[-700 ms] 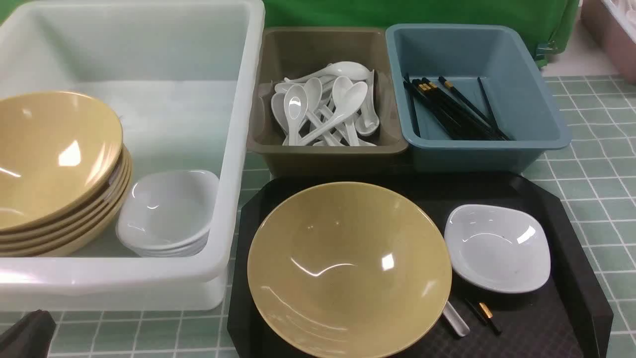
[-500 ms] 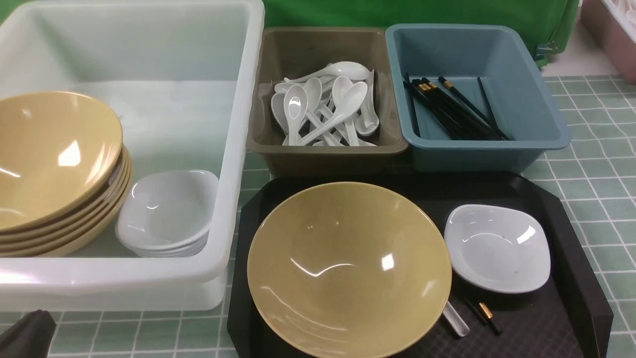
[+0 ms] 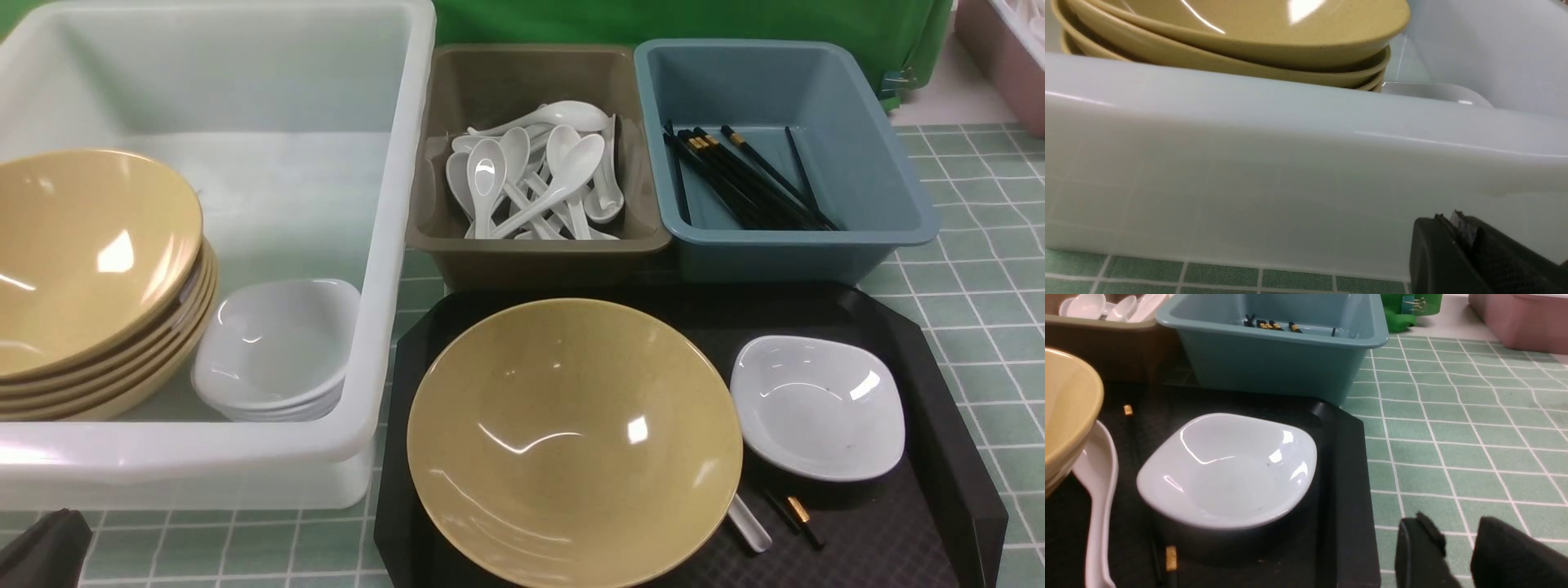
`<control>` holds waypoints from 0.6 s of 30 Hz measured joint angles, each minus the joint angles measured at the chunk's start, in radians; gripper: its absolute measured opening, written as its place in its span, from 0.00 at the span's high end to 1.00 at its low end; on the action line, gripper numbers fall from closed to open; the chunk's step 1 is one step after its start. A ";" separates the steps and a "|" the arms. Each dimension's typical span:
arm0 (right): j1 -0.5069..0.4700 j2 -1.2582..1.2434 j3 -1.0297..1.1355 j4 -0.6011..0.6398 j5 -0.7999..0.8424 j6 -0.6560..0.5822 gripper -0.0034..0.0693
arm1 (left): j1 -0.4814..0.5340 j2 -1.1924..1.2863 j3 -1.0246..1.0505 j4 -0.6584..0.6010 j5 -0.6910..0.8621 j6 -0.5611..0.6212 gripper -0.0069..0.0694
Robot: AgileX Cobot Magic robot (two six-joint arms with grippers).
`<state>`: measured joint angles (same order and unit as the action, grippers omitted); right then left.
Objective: On blue table put chopsticks spoon bowls plates into blue grey white boxes.
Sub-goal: 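Grasp the large bowl on the tray by its rim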
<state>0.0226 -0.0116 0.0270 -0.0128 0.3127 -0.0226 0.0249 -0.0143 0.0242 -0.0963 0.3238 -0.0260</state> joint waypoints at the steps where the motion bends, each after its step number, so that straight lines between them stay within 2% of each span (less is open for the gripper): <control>1: 0.000 0.000 0.000 0.000 0.000 0.000 0.62 | 0.000 0.000 0.000 0.000 0.000 0.000 0.90; 18: 0.000 0.000 0.000 0.000 -0.001 0.000 0.62 | 0.000 0.000 0.000 0.029 -0.001 0.007 0.90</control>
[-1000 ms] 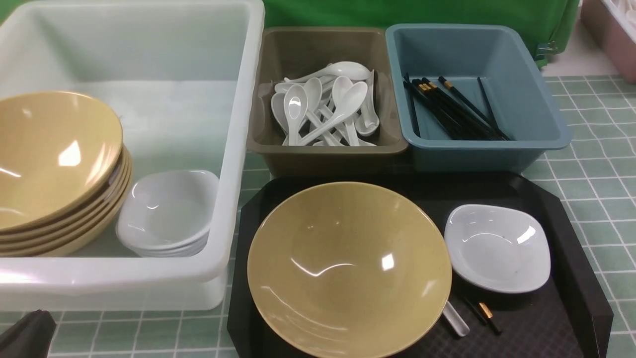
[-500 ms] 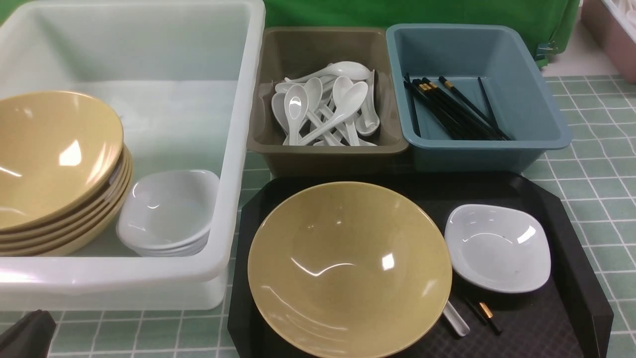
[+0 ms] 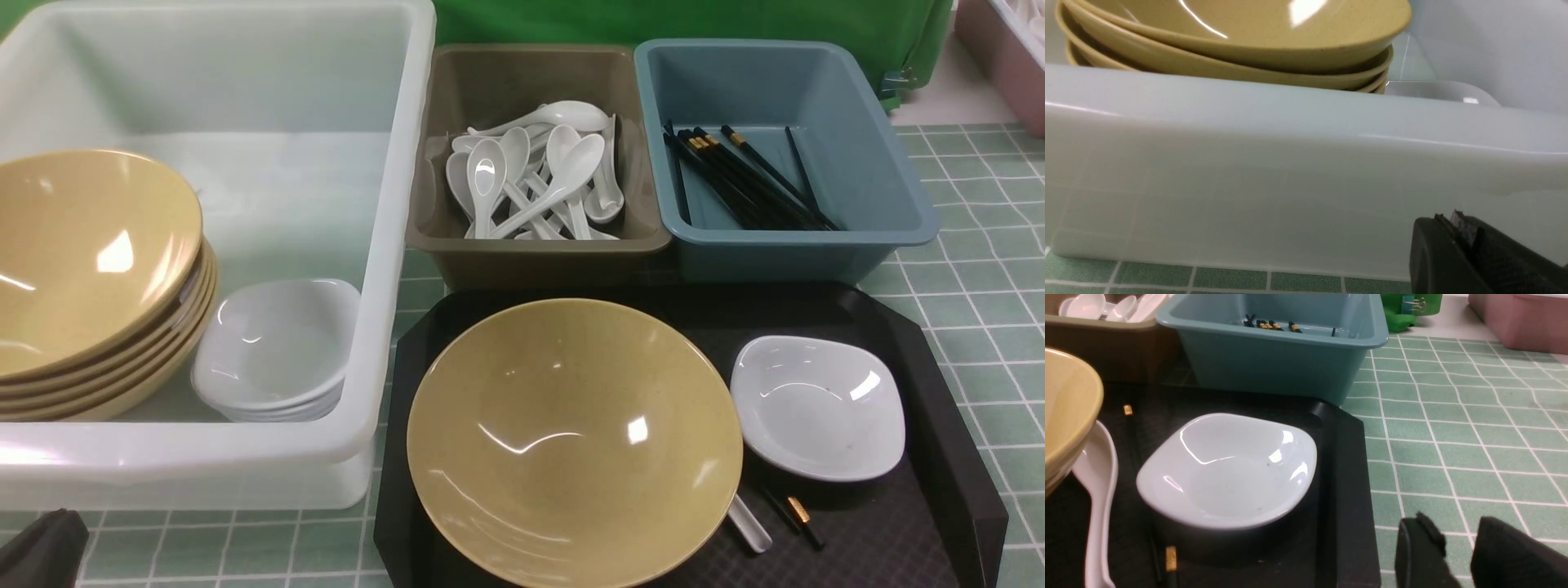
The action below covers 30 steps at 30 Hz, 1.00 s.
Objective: On blue table put chopsticks spoon bowls plates into blue grey white boxes.
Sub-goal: 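Grasp the large bowl on the tray by its rim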
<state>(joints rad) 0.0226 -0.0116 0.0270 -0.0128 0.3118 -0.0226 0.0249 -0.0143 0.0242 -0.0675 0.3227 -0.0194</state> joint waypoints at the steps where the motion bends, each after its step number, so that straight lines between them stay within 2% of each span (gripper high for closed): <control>1: 0.000 0.000 0.000 0.000 -0.002 0.000 0.62 | 0.000 0.000 0.000 0.000 -0.007 0.000 0.90; 5: 0.000 0.000 0.002 0.000 -0.075 0.000 0.62 | 0.000 0.000 0.002 0.009 -0.082 0.000 0.90; 12: 0.000 0.000 0.002 0.000 -0.556 0.002 0.62 | 0.000 0.000 0.002 0.122 -0.541 0.014 0.90; 14: 0.000 0.000 0.002 0.000 -0.690 0.044 0.62 | 0.000 0.000 0.002 0.129 -0.673 0.008 0.90; 18: 0.000 0.000 0.002 0.000 -0.926 0.230 0.62 | 0.000 0.000 0.002 0.138 -0.904 -0.013 0.90; 22: 0.000 -0.001 0.002 0.000 -1.039 0.365 0.62 | 0.000 0.000 0.002 0.132 -1.199 -0.151 0.90; 23: 0.000 -0.001 0.002 0.000 -1.038 0.392 0.62 | 0.000 -0.002 0.000 0.116 -1.226 -0.176 0.90; 25: 0.000 -0.001 -0.016 0.000 -1.007 0.401 0.64 | 0.000 -0.001 -0.038 0.075 -1.181 -0.196 0.90; 28: 0.000 0.006 -0.094 0.000 -0.909 0.376 0.68 | 0.000 0.034 -0.171 -0.020 -0.999 -0.184 0.90; 30: 0.000 0.047 -0.200 0.000 -0.810 0.310 0.75 | 0.000 0.095 -0.269 -0.070 -0.841 -0.144 0.90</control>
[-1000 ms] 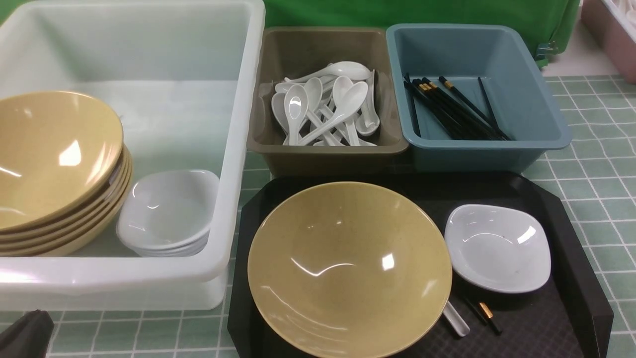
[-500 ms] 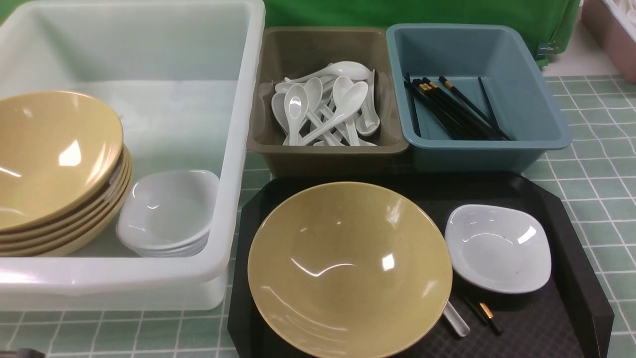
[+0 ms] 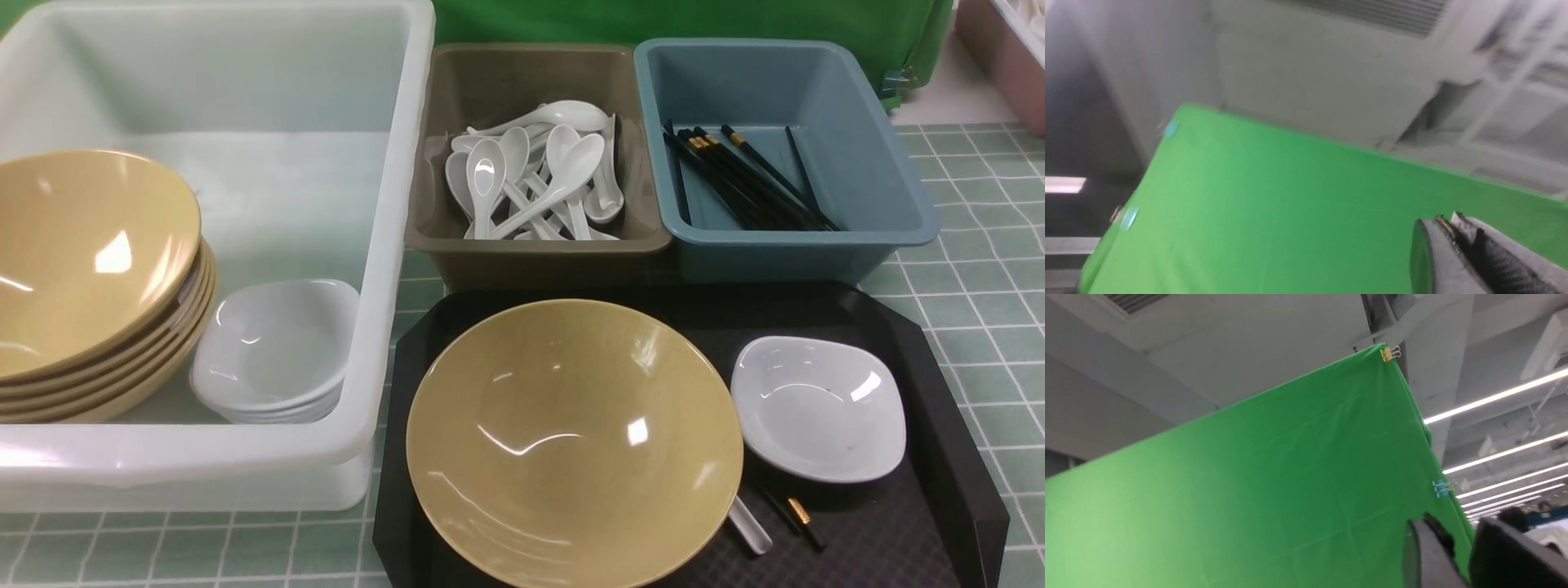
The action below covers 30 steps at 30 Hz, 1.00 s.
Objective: On blue table put chopsticks spoon bowls plates into blue grey white boxes.
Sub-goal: 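Grasp the large bowl on the tray by its rim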
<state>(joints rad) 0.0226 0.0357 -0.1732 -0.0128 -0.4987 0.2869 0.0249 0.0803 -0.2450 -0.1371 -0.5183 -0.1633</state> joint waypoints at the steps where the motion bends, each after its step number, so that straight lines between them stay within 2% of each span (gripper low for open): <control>1: 0.000 0.025 -0.043 0.000 0.039 -0.025 0.79 | 0.000 0.034 -0.056 -0.012 0.069 0.024 0.90; 5: 0.000 0.180 -0.210 0.000 0.263 -0.119 0.89 | 0.000 0.215 -0.174 -0.028 0.324 0.099 0.90; 7: 0.000 0.242 -0.257 0.000 0.397 -0.189 0.90 | 0.000 0.295 -0.189 -0.028 0.400 0.109 0.90; 12: 0.000 0.400 -0.283 0.000 0.715 -0.346 0.90 | 0.000 0.463 -0.189 -0.039 0.498 0.113 0.90; 15: 0.000 0.501 -0.263 0.000 0.896 -0.389 0.90 | -0.011 0.556 -0.212 -0.043 0.541 0.093 0.90; 16: 0.000 0.543 -0.244 0.000 0.926 -0.394 0.90 | -0.028 0.612 -0.245 -0.043 0.603 0.089 0.90; 19: 0.020 0.650 -0.197 0.023 0.950 -0.378 0.90 | -0.134 0.739 -0.392 -0.044 0.818 0.129 0.90; 23: 0.068 0.718 -0.198 0.140 0.938 -0.389 0.90 | -0.306 0.900 -0.575 -0.077 1.088 0.226 0.90; 28: 0.178 0.791 -0.231 0.304 0.970 -0.582 0.90 | -0.515 1.110 -0.779 -0.151 1.307 0.285 0.90; 30: 0.225 0.812 -0.232 0.344 0.975 -0.638 0.90 | -0.598 1.204 -0.852 -0.158 1.338 0.298 0.90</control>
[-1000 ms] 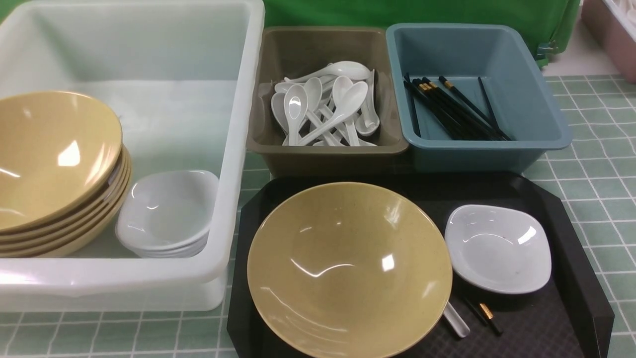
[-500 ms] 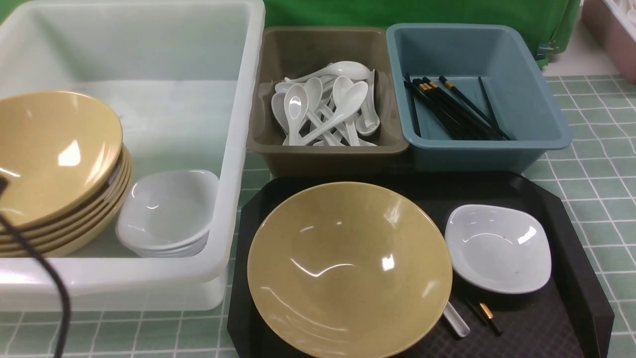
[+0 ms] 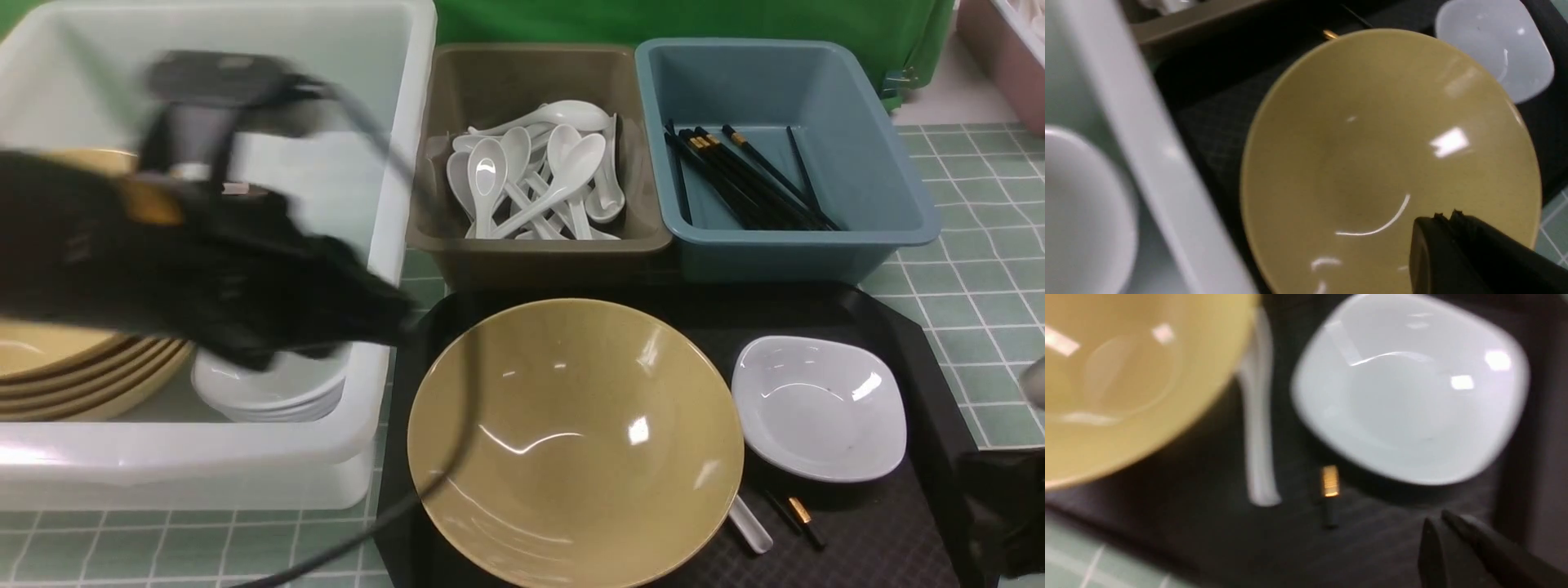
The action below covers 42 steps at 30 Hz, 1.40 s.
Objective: On blue table put chopsticks spoon bowls plates into blue grey white boxes.
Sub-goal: 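Grasp the large bowl on the tray by its rim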
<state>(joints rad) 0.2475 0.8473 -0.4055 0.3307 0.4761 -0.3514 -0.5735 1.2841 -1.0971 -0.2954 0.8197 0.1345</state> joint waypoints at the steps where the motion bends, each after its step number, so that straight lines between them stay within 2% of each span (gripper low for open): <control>1: 0.017 0.006 0.000 0.008 0.002 -0.019 0.90 | -0.020 0.034 -0.017 0.000 0.005 0.001 0.90; 9: 0.115 0.012 0.000 0.031 0.002 -0.079 0.90 | -0.167 0.306 -0.130 0.000 0.006 0.005 0.90; 14: 0.123 0.012 0.000 0.032 0.017 -0.098 0.90 | -0.221 0.464 -0.175 -0.007 -0.010 0.006 0.90; 16: 0.123 0.012 0.000 0.032 0.032 -0.098 0.90 | -0.248 0.539 -0.206 -0.048 -0.009 0.006 0.90; 22: 0.123 0.012 0.000 0.032 0.035 -0.098 0.90 | -0.305 0.617 -0.301 -0.110 -0.009 0.031 0.90; 27: 0.123 0.012 0.000 0.032 0.034 -0.098 0.90 | -0.311 0.598 -0.365 -0.054 -0.001 -0.034 0.89; 30: 0.123 0.012 0.000 0.032 0.025 -0.098 0.89 | -0.301 0.548 -0.383 0.162 0.034 -0.135 0.81; 34: 0.123 0.012 0.000 0.032 0.007 -0.098 0.89 | -0.275 0.523 -0.384 0.370 0.078 -0.214 0.67; 35: 0.123 0.012 0.000 0.032 0.001 -0.098 0.89 | -0.262 0.520 -0.384 0.424 0.095 -0.238 0.61; 36: 0.123 0.012 0.000 0.032 -0.008 -0.098 0.89 | -0.235 0.523 -0.384 0.497 0.127 -0.274 0.50; 37: 0.123 0.012 0.000 0.032 -0.010 -0.098 0.89 | -0.232 0.524 -0.384 0.502 0.130 -0.277 0.49; 40: 0.124 0.012 0.000 0.032 -0.015 -0.098 0.89 | -0.184 0.538 -0.384 0.543 0.153 -0.320 0.34; 42: 0.124 0.012 0.000 0.032 -0.019 -0.098 0.89 | -0.154 0.555 -0.384 0.543 0.156 -0.337 0.28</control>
<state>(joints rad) 0.3711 0.8590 -0.4055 0.3623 0.4566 -0.4494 -0.7271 1.8392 -1.4811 0.2477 0.9756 -0.2029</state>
